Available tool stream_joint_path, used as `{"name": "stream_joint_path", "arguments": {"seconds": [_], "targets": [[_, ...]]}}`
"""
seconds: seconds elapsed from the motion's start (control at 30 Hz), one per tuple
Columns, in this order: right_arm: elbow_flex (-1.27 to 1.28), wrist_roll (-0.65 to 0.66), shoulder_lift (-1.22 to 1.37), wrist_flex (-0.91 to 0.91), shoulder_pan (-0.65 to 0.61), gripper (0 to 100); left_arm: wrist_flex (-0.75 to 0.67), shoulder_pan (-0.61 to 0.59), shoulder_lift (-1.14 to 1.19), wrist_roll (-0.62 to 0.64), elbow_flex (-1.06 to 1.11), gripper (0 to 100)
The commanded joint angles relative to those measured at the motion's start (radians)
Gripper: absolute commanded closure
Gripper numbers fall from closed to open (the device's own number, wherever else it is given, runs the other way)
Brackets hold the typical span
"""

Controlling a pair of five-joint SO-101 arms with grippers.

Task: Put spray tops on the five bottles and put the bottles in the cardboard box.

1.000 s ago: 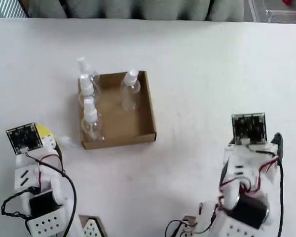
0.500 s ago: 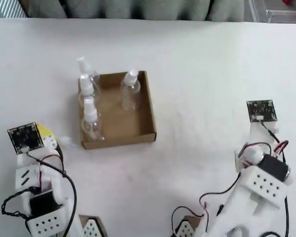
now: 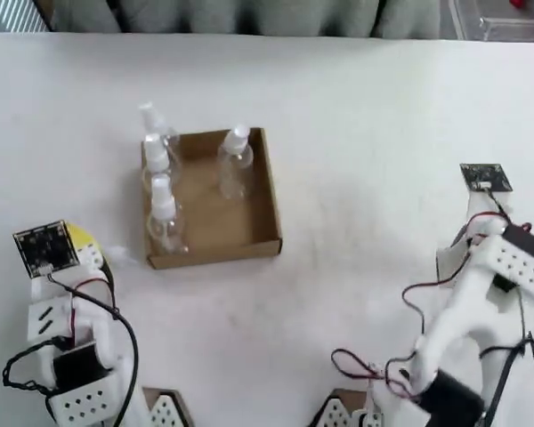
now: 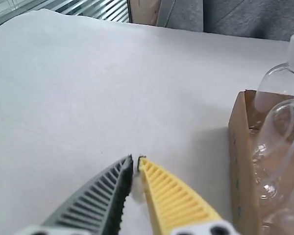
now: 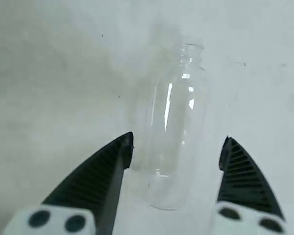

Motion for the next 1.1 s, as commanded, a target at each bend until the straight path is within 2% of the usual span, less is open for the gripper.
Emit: {"name": "stream_joint_path", "arguments": {"seconds": [0.0, 0.27, 0.73, 0.9, 1.07], "targets": [[-0.127, -0.006, 0.105, 0.004, 0.027, 75.2, 0.003, 0.010, -0.010, 0.008, -0.003, 95], [-0.262, -0.008, 0.340, 0.004, 0.016, 75.2, 0.003, 0.010, -0.010, 0.008, -0.003, 95], [-0.319, -0.009, 0.355, 0.035, -0.024, 75.4, 0.003, 0.010, -0.010, 0.008, -0.003, 95], [-0.319, -0.180, 0.357, 0.045, -0.019, 75.4, 0.003, 0.010, -0.010, 0.008, -0.003, 95], [-0.313, -0.249, 0.364, 0.045, -0.022, 75.4, 0.003, 0.010, -0.010, 0.008, -0.003, 95]]}}
